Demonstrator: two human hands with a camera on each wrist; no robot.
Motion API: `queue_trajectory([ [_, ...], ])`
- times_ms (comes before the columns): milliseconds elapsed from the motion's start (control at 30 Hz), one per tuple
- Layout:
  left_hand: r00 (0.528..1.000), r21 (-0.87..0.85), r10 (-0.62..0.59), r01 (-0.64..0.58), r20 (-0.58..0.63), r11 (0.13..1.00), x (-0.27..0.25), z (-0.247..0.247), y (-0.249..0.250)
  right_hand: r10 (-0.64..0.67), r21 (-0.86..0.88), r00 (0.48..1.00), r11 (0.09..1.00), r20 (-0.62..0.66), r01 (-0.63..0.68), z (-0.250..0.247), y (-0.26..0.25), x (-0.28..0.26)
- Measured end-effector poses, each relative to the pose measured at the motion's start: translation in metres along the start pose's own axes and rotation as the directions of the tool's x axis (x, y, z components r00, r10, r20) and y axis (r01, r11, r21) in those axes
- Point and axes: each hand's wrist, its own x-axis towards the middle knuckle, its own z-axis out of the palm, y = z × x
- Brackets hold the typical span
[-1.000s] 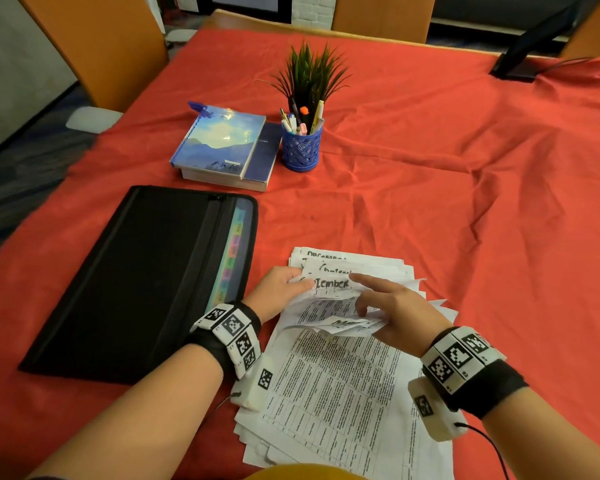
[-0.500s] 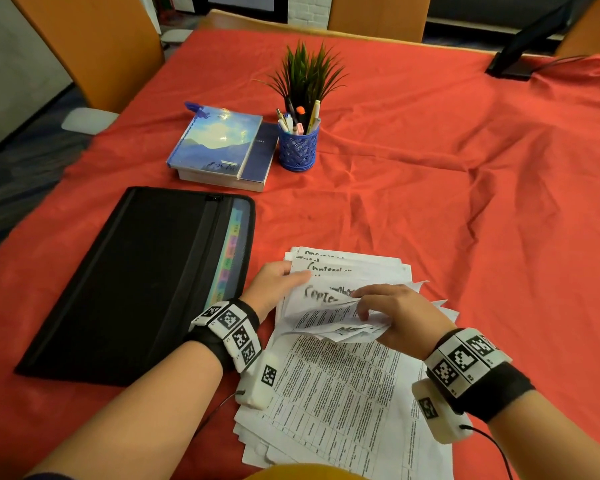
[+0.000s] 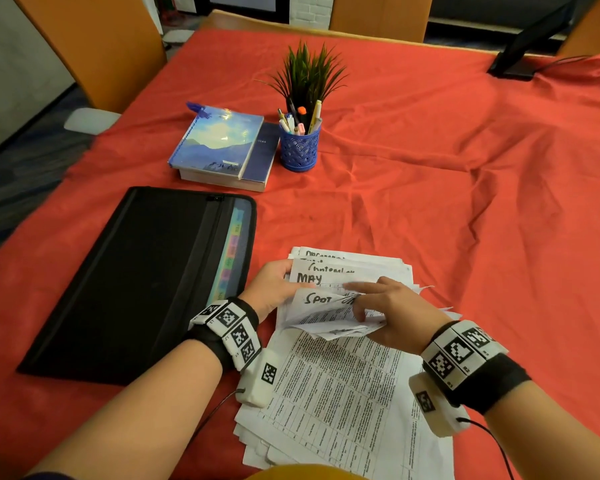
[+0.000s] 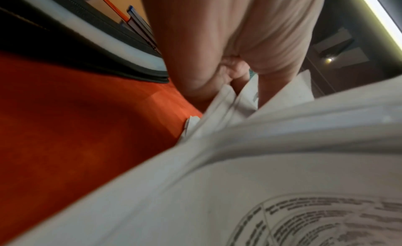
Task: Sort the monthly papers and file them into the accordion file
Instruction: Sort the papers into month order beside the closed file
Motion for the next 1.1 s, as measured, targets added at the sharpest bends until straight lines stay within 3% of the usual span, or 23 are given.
queue_trajectory([
  [100, 0.986, 0.277, 0.147, -0.12, -0.077, 0.953, 0.001, -0.001, -0.001, -0.02, -0.028, 1.0, 0.999, 0.011, 0.02, 0.0, 0.0, 0.0],
  [233, 0.947, 0.674, 0.311, -0.18, -0.078, 0.716, 0.002, -0.01, -0.008, -0.025, -0.056, 1.0, 0.998, -0.015, 0.024, 0.001, -0.002, -0.002],
  [333, 0.966, 0.851, 0.26, -0.141, 0.006, 0.506, 0.003, -0.015, -0.008, -0.022, -0.049, 1.0, 0.999, -0.006, 0.022, -0.001, -0.004, -0.003],
  [433, 0.993, 0.894, 0.112, -0.088, 0.043, 0.439, 0.006, -0.013, -0.008, -0.008, -0.034, 1.0, 0.999, 0.012, 0.008, -0.003, -0.005, -0.002],
  [567, 0.991, 0.871, 0.125, -0.102, 0.047, 0.48, 0.01, -0.013, -0.006, -0.004, -0.024, 1.0, 1.0, 0.011, 0.004, -0.009, -0.008, -0.004],
  [633, 0.987, 0.769, 0.137, -0.147, 0.078, 0.622, 0.01, -0.013, -0.006, -0.011, -0.017, 1.0, 1.0, 0.001, 0.011, -0.013, -0.009, -0.006],
  [700, 0.989, 0.638, 0.06, -0.134, 0.136, 0.759, 0.008, -0.016, -0.009, -0.02, 0.0, 1.0, 1.0, 0.002, 0.02, -0.016, -0.011, -0.007],
  [767, 0.985, 0.629, -0.005, -0.105, 0.17, 0.77, 0.006, -0.02, -0.014, -0.024, -0.001, 1.0, 1.0, 0.005, 0.024, -0.017, -0.01, -0.008],
  [833, 0.996, 0.574, 0.07, -0.093, 0.061, 0.814, 0.005, -0.027, -0.014, -0.01, -0.01, 1.0, 1.0, 0.019, 0.01, -0.016, -0.008, -0.006],
  [900, 0.97, 0.411, 0.158, -0.07, -0.183, 0.909, 0.008, -0.036, -0.008, 0.012, -0.022, 0.999, 1.0, 0.038, -0.012, -0.016, -0.006, -0.004],
  [967, 0.942, 0.196, 0.115, -0.054, -0.315, 0.979, 0.009, -0.044, -0.001, 0.025, -0.031, 0.998, 0.999, 0.052, -0.023, -0.018, -0.005, 0.001],
  [1033, 0.982, 0.149, -0.012, 0.041, -0.189, 0.988, 0.006, -0.046, -0.002, 0.026, -0.037, 0.998, 0.999, 0.058, -0.023, -0.019, -0.005, 0.006],
  [1100, 0.994, 0.364, -0.098, 0.109, -0.048, 0.925, 0.0, -0.042, -0.005, 0.03, -0.045, 0.998, 0.999, 0.054, -0.027, -0.019, -0.005, 0.013],
])
